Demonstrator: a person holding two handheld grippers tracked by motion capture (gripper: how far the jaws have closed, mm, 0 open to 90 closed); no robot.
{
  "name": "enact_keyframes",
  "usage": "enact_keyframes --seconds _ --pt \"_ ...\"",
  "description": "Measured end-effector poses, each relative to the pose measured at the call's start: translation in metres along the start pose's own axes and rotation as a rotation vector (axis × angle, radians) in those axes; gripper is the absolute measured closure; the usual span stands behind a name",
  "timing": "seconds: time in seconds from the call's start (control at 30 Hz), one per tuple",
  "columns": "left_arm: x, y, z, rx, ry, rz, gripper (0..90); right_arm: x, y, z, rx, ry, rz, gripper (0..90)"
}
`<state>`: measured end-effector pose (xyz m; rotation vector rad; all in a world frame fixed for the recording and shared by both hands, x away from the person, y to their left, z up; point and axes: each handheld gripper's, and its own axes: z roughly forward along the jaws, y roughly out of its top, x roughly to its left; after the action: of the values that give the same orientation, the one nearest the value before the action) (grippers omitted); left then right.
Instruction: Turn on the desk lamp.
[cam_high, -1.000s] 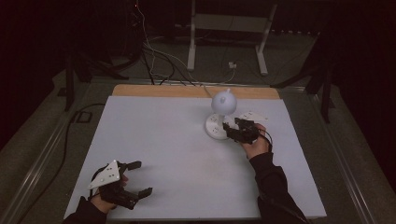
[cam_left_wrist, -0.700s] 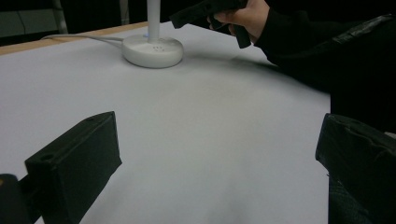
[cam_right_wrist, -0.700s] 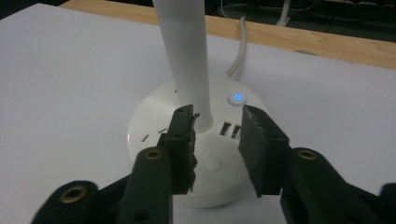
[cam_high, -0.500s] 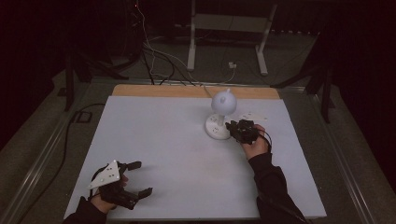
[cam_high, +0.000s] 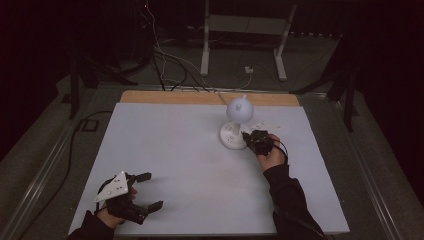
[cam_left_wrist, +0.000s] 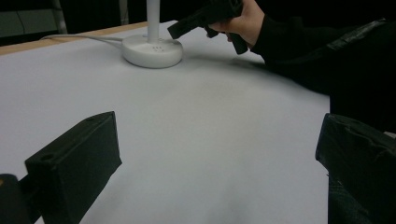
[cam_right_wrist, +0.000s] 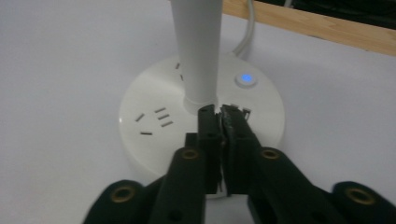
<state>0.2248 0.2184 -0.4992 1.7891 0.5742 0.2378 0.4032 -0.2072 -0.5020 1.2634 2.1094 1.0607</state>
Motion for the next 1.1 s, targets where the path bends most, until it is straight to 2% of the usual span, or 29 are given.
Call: enact_keyframes --seconds 0.1,0.4,0.93,1.1 --pt "-0.0003 0.0000 0.0003 0.000 -0.002 0.003 0.4 0.0004 -0.0006 0.0015 0.008 -0.011 -0.015 90.0" --pt "-0.0004 -0.0002 0.0003 0.002 -0.001 0.002 0.4 0.0004 -0.0023 0.0052 0.008 -0.014 -0.001 90.0" --pt "-0.0003 -0.0001 0.0006 0.001 -0.002 0.000 0.4 0.0017 -0.0043 0.0070 -0.008 -0.019 -0.012 90.0" --pt "-0.0004 0.0001 0.0005 -0.001 -0.003 0.002 0.4 0.0002 -0.0071 0.0068 -0.027 -0.008 0.019 90.0"
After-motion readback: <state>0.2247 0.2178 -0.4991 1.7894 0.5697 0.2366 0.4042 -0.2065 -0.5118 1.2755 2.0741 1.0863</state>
